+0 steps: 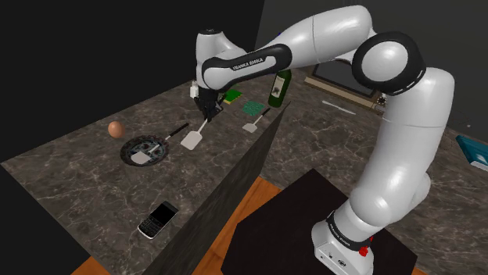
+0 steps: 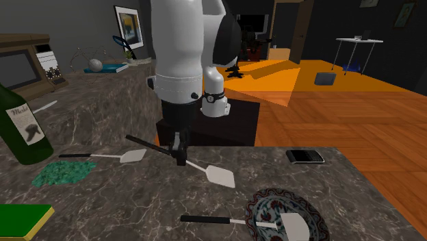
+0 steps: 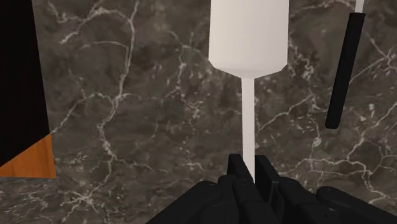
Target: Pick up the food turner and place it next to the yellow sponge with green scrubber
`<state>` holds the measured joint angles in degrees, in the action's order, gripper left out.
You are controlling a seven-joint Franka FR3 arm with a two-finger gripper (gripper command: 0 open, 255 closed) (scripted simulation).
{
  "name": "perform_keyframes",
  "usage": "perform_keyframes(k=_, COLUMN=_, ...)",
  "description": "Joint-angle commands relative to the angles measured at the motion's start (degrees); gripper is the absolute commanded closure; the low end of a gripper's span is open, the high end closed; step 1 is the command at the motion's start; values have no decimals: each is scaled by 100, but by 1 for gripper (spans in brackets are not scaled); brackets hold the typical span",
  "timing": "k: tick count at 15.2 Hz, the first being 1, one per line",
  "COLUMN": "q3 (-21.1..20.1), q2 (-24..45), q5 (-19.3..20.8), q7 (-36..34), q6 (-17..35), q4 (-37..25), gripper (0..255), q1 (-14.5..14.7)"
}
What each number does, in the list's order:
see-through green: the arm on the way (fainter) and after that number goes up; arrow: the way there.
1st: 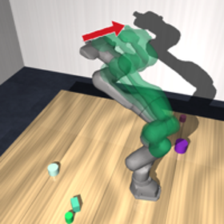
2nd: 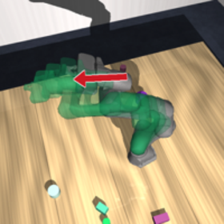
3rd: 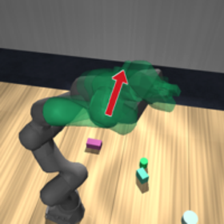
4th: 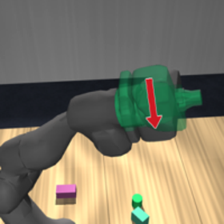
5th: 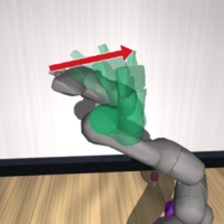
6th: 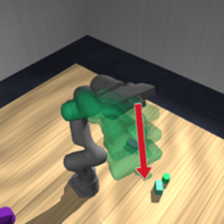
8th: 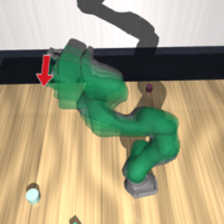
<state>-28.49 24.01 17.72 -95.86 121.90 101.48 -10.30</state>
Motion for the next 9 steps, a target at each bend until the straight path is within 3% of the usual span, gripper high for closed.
perform_keyframes(k=1, q3=79, q2=175, q5=32, q7=217, q6=-119, q4=-304, gripper=255, q1=-87)
perform_keyframes(k=9, q3=395, q2=1125, q5=181, q7=1039, q6=-645, q4=-1835, gripper=255, q1=-330)
